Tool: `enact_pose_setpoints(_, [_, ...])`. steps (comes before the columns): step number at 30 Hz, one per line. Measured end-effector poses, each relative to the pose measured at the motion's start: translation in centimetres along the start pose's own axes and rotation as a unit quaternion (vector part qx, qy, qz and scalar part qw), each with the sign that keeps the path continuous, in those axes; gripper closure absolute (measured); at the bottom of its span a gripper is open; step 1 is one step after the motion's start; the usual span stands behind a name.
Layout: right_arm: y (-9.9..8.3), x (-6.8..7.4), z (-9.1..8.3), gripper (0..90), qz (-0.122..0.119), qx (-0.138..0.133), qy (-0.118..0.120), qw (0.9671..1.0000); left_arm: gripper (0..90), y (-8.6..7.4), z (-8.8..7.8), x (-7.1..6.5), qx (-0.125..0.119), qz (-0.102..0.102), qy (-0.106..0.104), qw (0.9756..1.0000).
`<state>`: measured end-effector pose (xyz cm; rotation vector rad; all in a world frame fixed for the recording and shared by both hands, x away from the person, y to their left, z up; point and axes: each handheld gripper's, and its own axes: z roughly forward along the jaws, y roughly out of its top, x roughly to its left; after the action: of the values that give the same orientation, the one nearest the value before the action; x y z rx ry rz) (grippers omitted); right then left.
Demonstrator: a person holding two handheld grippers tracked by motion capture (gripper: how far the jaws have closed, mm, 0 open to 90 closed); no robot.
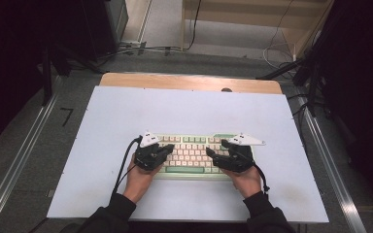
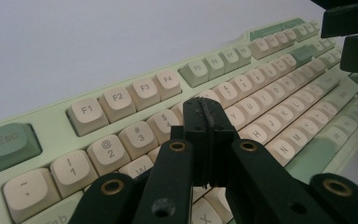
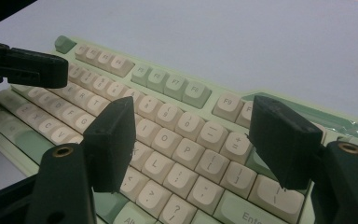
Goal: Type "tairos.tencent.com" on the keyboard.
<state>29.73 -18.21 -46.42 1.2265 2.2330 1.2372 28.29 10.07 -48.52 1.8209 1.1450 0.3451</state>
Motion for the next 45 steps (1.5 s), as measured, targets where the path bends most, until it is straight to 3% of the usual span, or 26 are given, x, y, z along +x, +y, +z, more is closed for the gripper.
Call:
enact_pose_setpoints(12, [-0.1, -0.1, 0.1, 30.0, 0.003, 0.002, -0.003, 1.0, 90.0, 0.1, 0.9, -0.1, 0.018, 0.0, 0.002, 0.9998])
enact_pose_setpoints(45, [-0.2, -0.3, 0.1, 29.5, 0.007, -0.002, 0.003, 1.0, 89.1, -0.1, 1.4, -0.1, 0.032, -0.005, 0.006, 0.9995])
